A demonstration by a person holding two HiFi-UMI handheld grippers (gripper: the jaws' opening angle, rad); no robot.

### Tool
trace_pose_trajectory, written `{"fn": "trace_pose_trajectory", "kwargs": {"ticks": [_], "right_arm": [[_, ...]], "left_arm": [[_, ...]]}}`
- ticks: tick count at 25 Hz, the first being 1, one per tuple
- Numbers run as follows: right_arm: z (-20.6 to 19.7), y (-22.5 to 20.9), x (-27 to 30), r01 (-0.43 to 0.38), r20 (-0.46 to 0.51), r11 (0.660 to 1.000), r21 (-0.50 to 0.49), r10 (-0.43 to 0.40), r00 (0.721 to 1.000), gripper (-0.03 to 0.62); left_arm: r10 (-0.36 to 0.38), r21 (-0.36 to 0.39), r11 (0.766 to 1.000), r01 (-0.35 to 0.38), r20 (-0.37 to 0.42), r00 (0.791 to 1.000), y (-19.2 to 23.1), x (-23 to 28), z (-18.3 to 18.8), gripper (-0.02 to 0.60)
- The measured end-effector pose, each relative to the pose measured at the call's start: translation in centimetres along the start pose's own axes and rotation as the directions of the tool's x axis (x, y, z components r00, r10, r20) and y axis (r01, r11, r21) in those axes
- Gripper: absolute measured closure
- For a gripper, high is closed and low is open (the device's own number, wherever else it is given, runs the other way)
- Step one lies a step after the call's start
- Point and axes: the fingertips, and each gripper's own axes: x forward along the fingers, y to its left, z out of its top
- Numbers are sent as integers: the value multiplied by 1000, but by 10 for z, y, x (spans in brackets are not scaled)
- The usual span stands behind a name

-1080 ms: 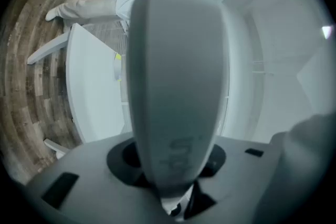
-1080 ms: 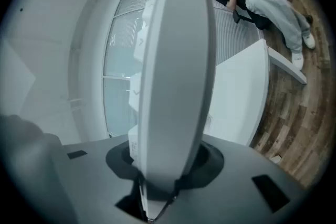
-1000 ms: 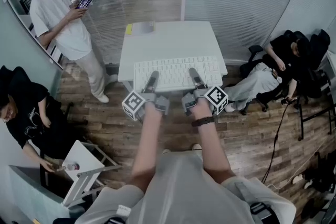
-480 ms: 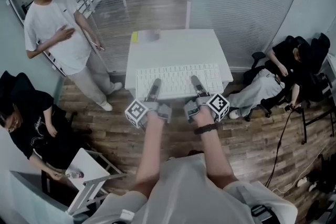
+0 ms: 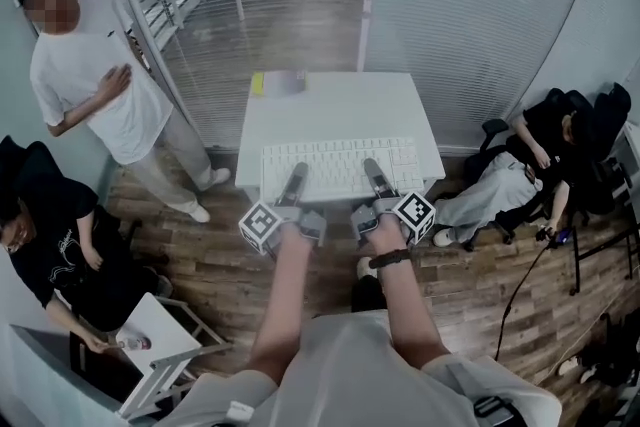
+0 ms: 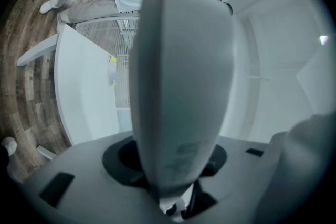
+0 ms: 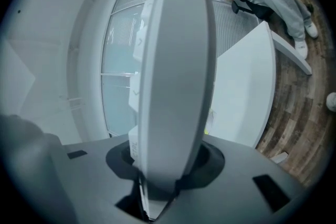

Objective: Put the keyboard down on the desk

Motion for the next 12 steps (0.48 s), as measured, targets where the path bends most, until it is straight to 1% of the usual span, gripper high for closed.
{"fn": "trace_pose_trajectory", "kwargs": {"ticks": [4,8,12], "right_arm": [[2,12,-6,-27,-15,1000,-3,27,1000,457],[6,19,-13,-27,-11,999,-19,27,1000,457],[5,11,-2,-93,-4,996,-4,93,996,457]], "left_arm": [[-12,8,1000,11,24,1000,-12,-5,-4,417],[-21,-1,1000,21,29,999,-18,-9,-12,416],[-48,24,999,47,36,998,-9,-4,-6,416]]}}
